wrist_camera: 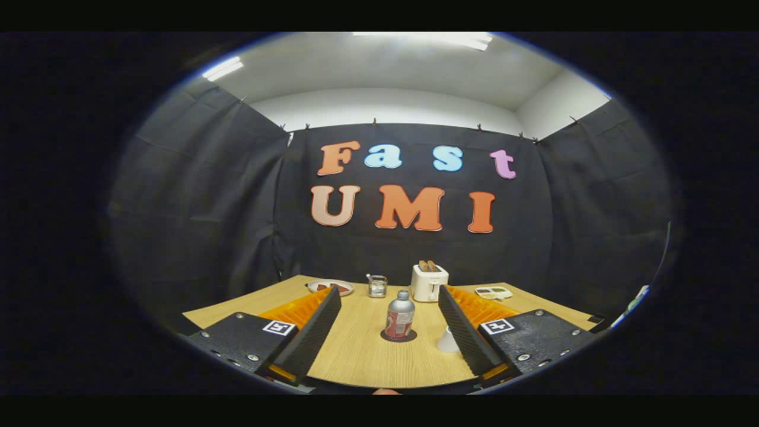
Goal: Take the bottle from table, then pour the juice into the cup, finally place the bottle on the coaster
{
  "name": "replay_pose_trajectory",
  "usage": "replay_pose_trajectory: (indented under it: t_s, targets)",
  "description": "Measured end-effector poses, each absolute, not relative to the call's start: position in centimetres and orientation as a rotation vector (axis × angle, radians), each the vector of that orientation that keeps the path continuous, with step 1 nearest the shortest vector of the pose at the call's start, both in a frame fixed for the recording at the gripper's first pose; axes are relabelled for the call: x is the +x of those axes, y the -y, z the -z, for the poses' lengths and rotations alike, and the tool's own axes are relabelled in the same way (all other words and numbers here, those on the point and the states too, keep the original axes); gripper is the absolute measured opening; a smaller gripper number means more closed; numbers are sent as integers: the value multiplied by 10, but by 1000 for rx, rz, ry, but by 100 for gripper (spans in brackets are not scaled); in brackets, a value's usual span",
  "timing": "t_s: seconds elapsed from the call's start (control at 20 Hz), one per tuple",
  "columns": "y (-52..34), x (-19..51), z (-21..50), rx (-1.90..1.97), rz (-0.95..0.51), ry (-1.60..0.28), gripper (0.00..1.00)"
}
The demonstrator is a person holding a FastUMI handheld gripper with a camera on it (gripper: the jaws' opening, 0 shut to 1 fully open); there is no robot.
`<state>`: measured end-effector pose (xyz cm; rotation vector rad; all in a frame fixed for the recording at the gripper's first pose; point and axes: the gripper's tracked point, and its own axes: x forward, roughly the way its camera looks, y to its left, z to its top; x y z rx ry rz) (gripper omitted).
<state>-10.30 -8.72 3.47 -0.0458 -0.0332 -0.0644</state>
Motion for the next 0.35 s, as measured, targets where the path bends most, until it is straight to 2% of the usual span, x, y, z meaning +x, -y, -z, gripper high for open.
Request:
replay_pose_trajectory:
  t_s: [0.35]
  targets:
    - [82, -111, -32, -25, 58, 39, 97]
